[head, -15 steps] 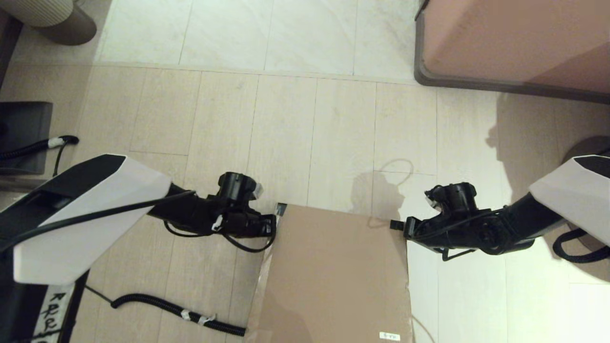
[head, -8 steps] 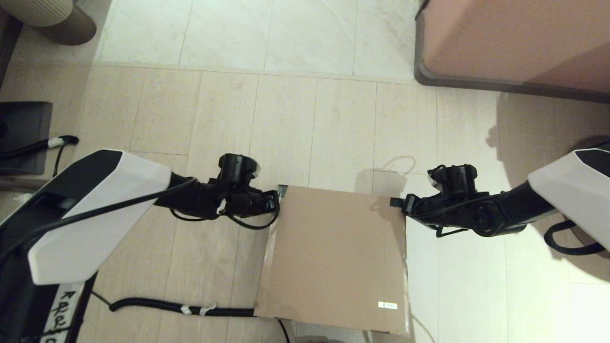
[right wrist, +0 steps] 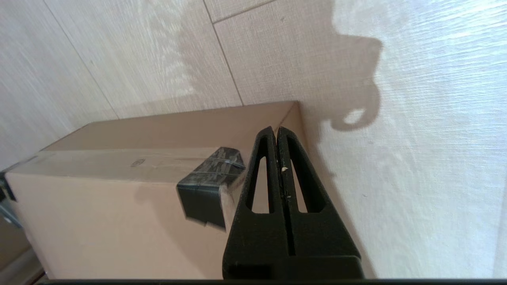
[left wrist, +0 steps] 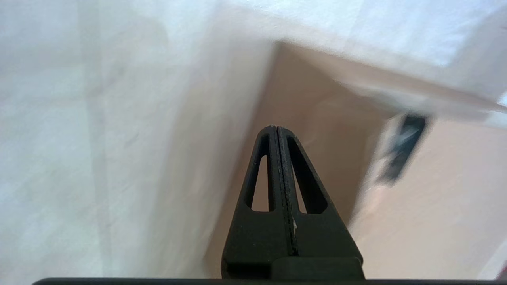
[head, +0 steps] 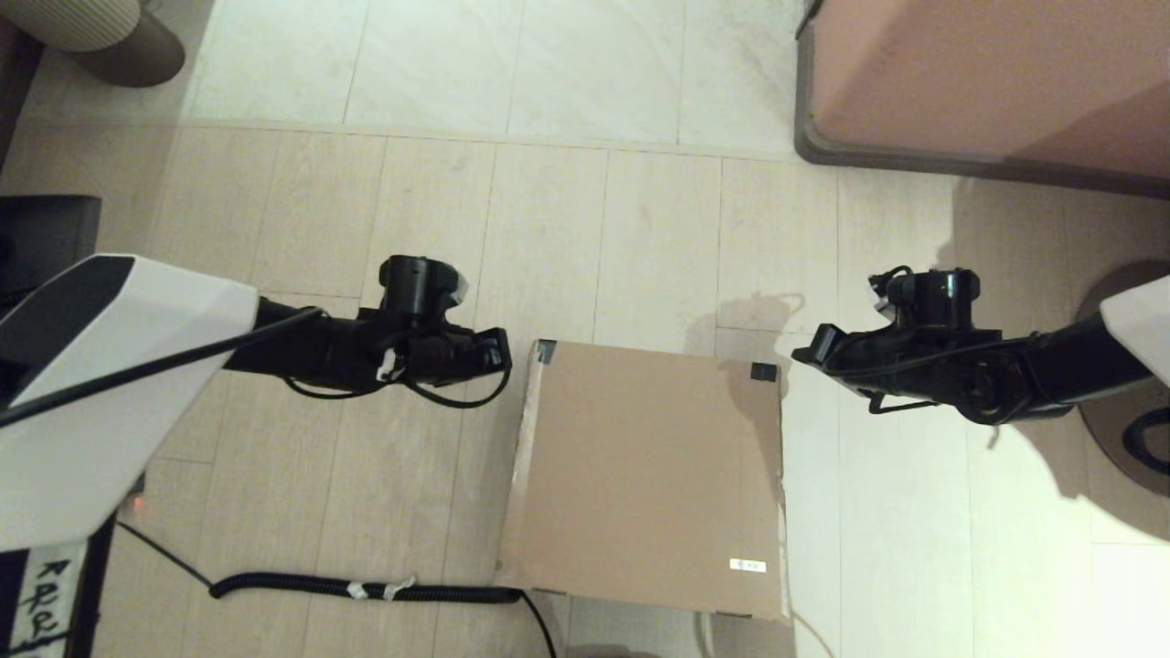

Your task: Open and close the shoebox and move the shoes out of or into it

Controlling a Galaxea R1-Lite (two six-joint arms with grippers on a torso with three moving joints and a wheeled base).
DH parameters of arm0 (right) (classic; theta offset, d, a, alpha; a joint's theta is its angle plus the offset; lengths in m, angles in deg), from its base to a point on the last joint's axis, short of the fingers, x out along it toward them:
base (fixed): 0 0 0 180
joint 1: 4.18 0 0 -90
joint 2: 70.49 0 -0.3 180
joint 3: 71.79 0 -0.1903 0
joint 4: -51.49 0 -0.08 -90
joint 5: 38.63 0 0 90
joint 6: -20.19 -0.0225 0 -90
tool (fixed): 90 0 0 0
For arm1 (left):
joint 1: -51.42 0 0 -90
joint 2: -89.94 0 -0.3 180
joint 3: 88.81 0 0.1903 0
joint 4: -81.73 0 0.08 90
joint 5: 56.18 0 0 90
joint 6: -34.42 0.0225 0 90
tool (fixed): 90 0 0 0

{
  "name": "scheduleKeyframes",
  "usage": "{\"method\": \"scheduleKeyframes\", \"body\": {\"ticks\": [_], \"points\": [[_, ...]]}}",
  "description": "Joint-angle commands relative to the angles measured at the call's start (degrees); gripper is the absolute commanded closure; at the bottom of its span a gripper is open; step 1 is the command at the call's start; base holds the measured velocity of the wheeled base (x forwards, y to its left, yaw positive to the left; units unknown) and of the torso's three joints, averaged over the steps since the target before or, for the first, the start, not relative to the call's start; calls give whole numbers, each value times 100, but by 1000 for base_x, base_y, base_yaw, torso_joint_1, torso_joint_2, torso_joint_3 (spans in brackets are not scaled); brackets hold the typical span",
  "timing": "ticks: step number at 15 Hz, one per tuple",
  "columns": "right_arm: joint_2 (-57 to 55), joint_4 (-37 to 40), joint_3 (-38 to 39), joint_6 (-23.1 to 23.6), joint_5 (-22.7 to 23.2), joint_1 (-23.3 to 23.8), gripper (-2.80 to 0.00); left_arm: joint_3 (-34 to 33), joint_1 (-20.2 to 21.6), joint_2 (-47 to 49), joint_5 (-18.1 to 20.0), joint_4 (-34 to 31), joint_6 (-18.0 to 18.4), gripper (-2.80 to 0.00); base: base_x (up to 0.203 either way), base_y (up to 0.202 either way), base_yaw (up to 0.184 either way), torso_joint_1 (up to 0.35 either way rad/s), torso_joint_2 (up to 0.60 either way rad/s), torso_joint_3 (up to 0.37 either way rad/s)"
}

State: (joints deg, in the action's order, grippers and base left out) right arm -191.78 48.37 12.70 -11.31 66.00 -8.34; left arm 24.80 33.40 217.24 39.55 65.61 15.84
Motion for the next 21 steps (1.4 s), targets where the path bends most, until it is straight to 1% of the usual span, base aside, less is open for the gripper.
{"method": "scheduleKeyframes", "body": {"ticks": [1,3,4,6,7,9,12,15,19,21], "points": [[357,130,292,-1,-2,77,0,-496,108,-372,-2,-132,24,0,0,0,0,0,0,0],[494,272,864,20,6,95,0,-1242,188,-510,7,-439,162,0,0,0,0,0,0,0],[492,157,1106,22,29,97,0,-1486,197,-503,20,-381,196,0,0,0,0,0,0,0],[210,-655,1419,12,60,76,0,-1653,154,-256,26,179,233,0,0,0,0,0,0,0],[2,-1063,1483,-6,64,54,0,-1629,116,-111,25,318,244,0,0,0,0,0,0,0],[-371,-1388,1474,-19,93,-24,0,-1428,19,192,21,377,243,0,0,0,0,0,0,0],[-730,-1448,1354,-28,118,-190,0,-1058,-101,565,0,376,242,0,0,0,0,0,0,0],[-897,-1546,1213,-63,127,-304,0,-956,-105,632,-2,392,238,0,0,0,0,0,0,0],[-944,-1458,435,-377,137,-308,0,-250,-90,712,4,343,224,0,0,0,0,0,0,0],[-941,-1130,-47,-409,137,-301,0,206,-96,837,13,332,222,0,0,0,0,0,0,0]]}}
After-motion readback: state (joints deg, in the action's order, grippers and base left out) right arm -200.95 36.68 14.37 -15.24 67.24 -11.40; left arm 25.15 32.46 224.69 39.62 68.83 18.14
